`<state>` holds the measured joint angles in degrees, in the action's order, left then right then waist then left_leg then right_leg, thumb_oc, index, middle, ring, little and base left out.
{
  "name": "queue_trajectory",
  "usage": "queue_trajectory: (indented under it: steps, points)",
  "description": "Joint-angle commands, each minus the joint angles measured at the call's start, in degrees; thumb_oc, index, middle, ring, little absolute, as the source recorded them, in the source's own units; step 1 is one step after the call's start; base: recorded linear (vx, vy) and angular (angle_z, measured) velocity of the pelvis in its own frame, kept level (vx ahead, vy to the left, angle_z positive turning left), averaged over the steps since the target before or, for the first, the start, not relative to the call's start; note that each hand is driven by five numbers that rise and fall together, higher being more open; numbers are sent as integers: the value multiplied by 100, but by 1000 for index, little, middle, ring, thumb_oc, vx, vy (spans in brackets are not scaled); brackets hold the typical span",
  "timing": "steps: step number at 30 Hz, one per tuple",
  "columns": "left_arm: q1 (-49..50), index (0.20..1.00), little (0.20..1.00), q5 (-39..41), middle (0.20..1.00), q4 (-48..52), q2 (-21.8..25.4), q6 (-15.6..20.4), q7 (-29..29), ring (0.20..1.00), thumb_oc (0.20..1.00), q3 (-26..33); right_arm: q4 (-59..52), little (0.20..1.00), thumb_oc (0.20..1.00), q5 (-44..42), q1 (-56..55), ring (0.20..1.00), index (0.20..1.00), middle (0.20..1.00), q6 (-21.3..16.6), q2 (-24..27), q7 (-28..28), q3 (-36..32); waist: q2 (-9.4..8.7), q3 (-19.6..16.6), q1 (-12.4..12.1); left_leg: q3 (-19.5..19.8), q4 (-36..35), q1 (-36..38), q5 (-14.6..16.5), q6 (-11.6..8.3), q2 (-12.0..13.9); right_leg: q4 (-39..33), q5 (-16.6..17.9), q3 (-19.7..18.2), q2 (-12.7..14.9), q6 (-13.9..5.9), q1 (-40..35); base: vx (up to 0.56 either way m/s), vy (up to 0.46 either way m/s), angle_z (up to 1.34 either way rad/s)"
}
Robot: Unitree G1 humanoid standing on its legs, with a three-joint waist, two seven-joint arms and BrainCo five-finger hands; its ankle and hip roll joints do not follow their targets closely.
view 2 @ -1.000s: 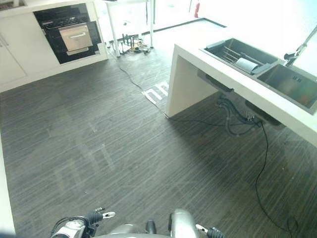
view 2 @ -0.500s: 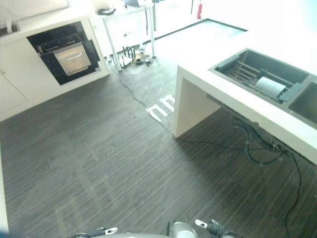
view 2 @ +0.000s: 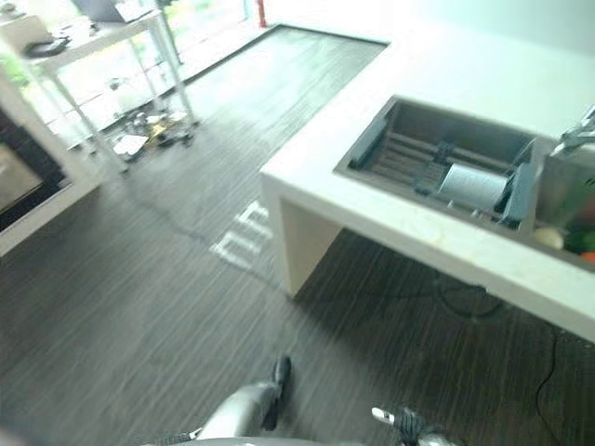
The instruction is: Place the dishes in the dishwasher.
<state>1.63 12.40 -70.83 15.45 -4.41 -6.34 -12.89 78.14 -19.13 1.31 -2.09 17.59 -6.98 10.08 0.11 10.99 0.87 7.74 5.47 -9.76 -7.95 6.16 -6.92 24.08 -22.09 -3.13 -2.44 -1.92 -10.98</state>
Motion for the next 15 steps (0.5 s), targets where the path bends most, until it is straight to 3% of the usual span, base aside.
queue_trajectory:
  steps: [1, 6, 8, 9, 13, 14, 15]
  points:
    - [-233, 1000, 1000, 110, 1000, 111, -72, 13, 68, 1000, 1000, -131, -281, 1000, 1000, 36, 62, 1000, 1000, 1000, -35, 105, -14, -89, 281, -91, -39, 0, 1172, -94, 1548, -391, 123, -689, 1000, 98, 77, -160, 1073, 107, 110, -9]
    - [-176, 1000, 1000, 218, 1000, 104, 41, 65, 53, 1000, 1000, -83, -303, 1000, 1000, -101, -6, 1000, 1000, 1000, -202, 61, 147, -187, 306, -90, -31, -277, 1172, 151, 1785, -192, 143, -689, 1298, 449, 324, -250, 1169, 84, 134, -29]
    - [-68, 1000, 1000, 350, 1000, 46, 5, 190, 210, 1000, 1000, 29, -353, 1000, 1000, 139, 70, 1000, 1000, 1000, -270, 39, 278, -200, 273, -52, -202, -753, 1172, 222, 1908, -141, 365, -689, 1642, 1201, 680, -409, 1291, -21, -5, -117]
    - [-71, 1000, 1000, 395, 1000, 41, 20, 203, 242, 1000, 1000, 49, -378, 1000, 1000, 166, 101, 1000, 1000, 1000, -273, 39, 289, -196, 255, -34, -223, -841, 1172, 225, 1934, -146, 412, -689, 1674, 1303, 793, -457, 1391, -65, -103, -165]
    - [-116, 1000, 1000, 453, 1000, 23, 136, 224, 235, 1000, 1000, 145, -434, 1000, 1000, 80, 126, 1000, 1000, 1000, -124, 37, 482, -325, 115, -15, -192, -1106, 1172, 335, 2109, -307, 588, -689, 2086, 1231, 1479, -748, 2057, -22, -331, -99]
    - [-125, 1000, 1000, 457, 1000, 24, 143, 223, 256, 1000, 1000, 138, -429, 1000, 1000, 111, 120, 1000, 1000, 1000, -84, 27, 500, -360, 103, -28, -181, -1124, 1172, 342, 2127, -332, 639, -689, 2101, 1200, 1517, -780, 2095, 108, -595, -41]
    - [-149, 1000, 1000, 537, 1000, 12, 149, 185, 320, 1000, 1000, 141, -389, 1000, 1000, 80, 97, 1000, 1000, 1000, -57, 6, 487, -377, 73, -80, -171, -1170, 1172, 342, 2105, -406, 817, -689, 1870, 1212, 1469, -817, 2004, 139, -619, -21]
